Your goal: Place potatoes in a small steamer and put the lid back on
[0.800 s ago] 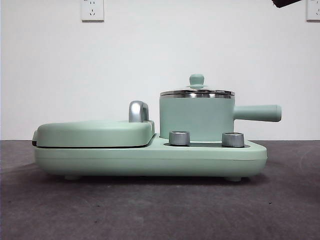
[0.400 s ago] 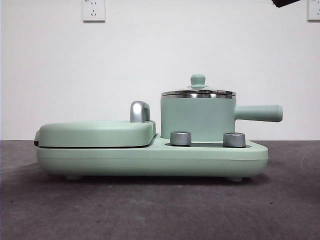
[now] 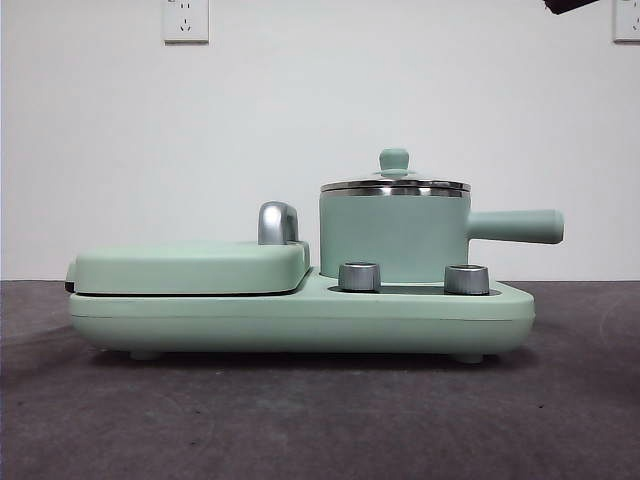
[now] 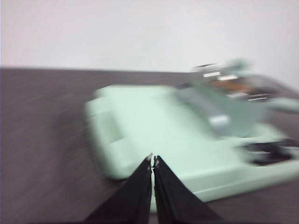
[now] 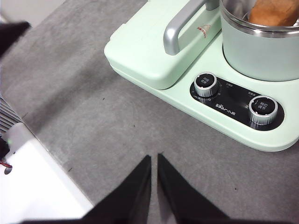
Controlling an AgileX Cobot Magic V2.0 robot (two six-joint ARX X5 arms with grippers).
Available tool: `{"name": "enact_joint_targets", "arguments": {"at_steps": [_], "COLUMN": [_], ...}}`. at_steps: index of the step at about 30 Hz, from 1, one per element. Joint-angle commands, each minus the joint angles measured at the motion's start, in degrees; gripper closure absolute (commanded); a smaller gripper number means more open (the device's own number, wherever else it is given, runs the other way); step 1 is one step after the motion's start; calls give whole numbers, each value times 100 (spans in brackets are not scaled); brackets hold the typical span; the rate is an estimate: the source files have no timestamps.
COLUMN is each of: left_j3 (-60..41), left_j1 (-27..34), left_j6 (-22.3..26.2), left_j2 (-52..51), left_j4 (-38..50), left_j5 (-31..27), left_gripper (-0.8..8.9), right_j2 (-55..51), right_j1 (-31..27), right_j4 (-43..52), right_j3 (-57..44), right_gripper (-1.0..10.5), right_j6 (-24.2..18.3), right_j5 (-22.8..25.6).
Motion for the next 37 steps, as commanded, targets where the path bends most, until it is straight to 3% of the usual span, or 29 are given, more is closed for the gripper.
{"name": "enact_joint_targets", "arguments": {"at_steps": [1, 6, 10, 37], "left_j3": [-361, -702, -824, -1211], "left_j1": [125, 225, 391, 455], "left_j6": [-173, -179, -125, -50], "left_j2": [-289, -688, -721, -719], "left_j4": [90, 83, 94, 232], "left_j5": [-640, -1805, -2328, -2356], "left_gripper": [807, 807, 807, 807], "right_j2": [26, 26, 26, 26], "right_j1": [39, 39, 39, 39], "right_j4": [61, 61, 59, 63], "right_j3": [28, 28, 28, 28], "right_gripper": [929, 928, 928, 928], "right_j6": [-52, -52, -52, -52], "right_j5": [-4, -4, -4, -4]}}
